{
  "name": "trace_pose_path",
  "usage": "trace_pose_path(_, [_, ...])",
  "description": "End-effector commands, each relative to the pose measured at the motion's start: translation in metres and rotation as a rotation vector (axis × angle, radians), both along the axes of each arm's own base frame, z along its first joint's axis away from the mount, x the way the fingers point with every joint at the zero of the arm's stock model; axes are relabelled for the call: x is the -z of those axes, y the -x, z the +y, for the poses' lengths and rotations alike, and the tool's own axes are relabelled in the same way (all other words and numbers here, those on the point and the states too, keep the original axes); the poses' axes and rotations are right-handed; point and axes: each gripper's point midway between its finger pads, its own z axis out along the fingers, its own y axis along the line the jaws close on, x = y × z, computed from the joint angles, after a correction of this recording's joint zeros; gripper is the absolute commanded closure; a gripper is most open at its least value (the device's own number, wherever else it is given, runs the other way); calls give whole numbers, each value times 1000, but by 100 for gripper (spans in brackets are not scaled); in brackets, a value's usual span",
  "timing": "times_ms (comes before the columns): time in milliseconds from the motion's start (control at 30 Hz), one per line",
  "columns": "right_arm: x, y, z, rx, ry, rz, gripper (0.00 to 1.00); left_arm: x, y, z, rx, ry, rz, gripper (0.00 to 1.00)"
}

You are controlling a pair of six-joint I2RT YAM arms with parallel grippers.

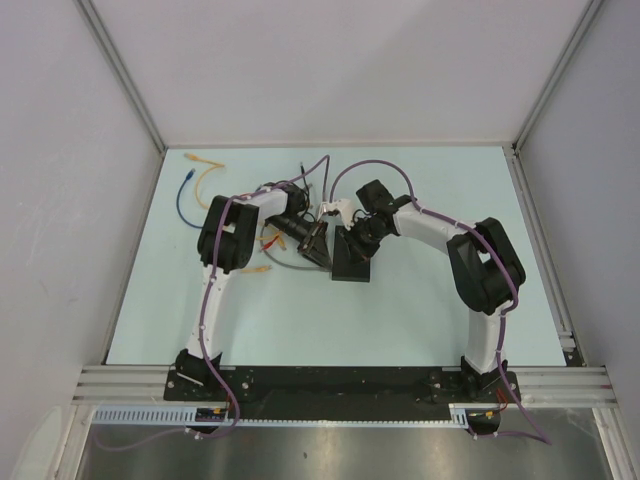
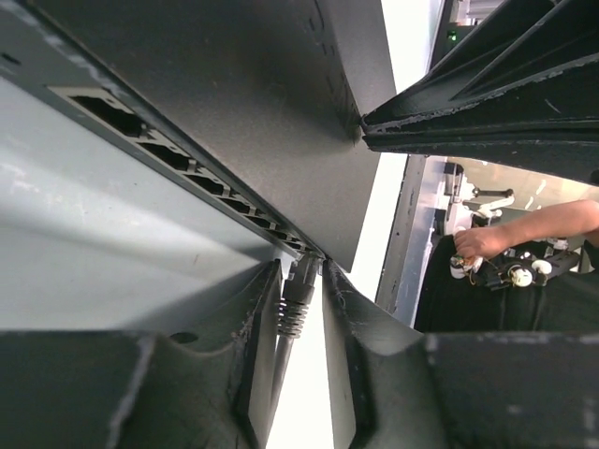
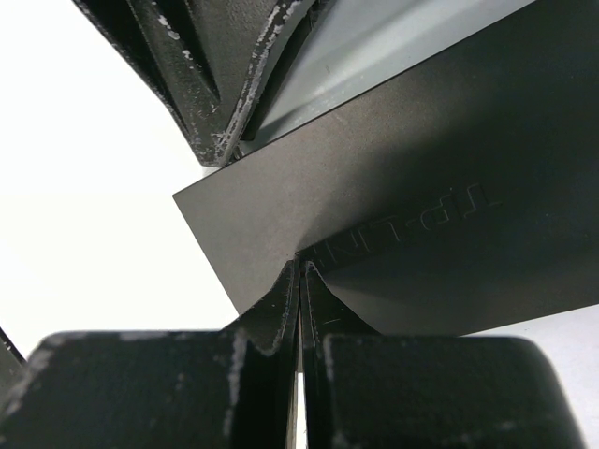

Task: Pull the plug from the switch port

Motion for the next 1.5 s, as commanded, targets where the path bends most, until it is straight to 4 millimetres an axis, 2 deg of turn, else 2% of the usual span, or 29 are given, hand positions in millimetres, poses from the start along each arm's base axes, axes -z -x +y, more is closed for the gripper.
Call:
trace_pose_path(0, [26, 8, -17, 12, 105, 22, 100, 18, 8, -4, 55, -20, -38, 72])
trace_pose_path(67, [26, 8, -17, 11, 106, 21, 100, 18, 9, -5, 61, -23, -42, 75])
trace_pose_path(133, [27, 7, -17, 12, 107, 20, 100, 20, 9, -5, 59, -36, -37, 87])
trace_pose_path(167, [27, 7, -17, 12, 109, 19, 100, 20, 9, -6, 59, -35, -35, 98])
trace_pose_path(200, [27, 7, -16, 11, 108, 18, 100, 19, 8, -5, 58, -35, -38, 100])
trace_pose_path(267, [28, 7, -16, 10, 109, 17, 100, 17, 9, -4, 72, -40, -34, 100])
trace_pose_path(333, [28, 7, -17, 12, 110, 18, 100, 15, -1, -6, 91, -27, -38, 100])
trace_pose_path(367, [28, 7, -17, 12, 111, 19, 100, 8, 5, -2, 116, -31, 3, 100])
trace_pose_path(400, [28, 7, -17, 12, 110, 21, 100, 8, -6, -3, 114, -23, -12, 100])
trace_pose_path(467, [29, 7, -17, 10, 108, 21, 100, 10, -10, 0, 111, -33, -23, 100])
trace_pose_path(567, [28, 8, -16, 9, 108, 21, 100, 11, -6, 5, 106, -37, -27, 100])
trace_pose_path(700, [29, 7, -17, 10, 111, 20, 100, 9, 16, 6, 110, -16, 14, 100])
trace_pose_path(767, [29, 7, -17, 8, 111, 20, 100, 13, 16, 7, 107, -44, -10, 100])
trace_pose_path(833, [29, 8, -16, 7, 111, 20, 100, 14, 8, 8, 101, -65, -46, 100])
trace_pose_path(1000, [29, 8, -17, 8, 111, 22, 100, 8, -32, 7, 52, -102, -155, 100])
trace_pose_path(1067, [29, 8, -16, 5, 112, 21, 100, 10, -33, 9, 60, -114, -161, 100])
trace_pose_path(1133, [28, 8, -16, 6, 111, 17, 100, 14, -24, 12, 78, -111, -147, 100])
trace_pose_path(1267, [29, 8, -17, 6, 117, 17, 100, 22, 12, 22, 104, -85, -69, 100])
trace_pose_path(1333, [30, 8, -17, 5, 118, 21, 100, 23, 14, 25, 115, -93, -72, 100])
trace_pose_path(1433, [31, 9, -18, 7, 119, 25, 100, 15, -1, 26, 113, -98, -94, 100])
trace_pose_path(1467, [31, 8, -18, 7, 121, 24, 100, 7, -17, 25, 98, -88, -130, 100])
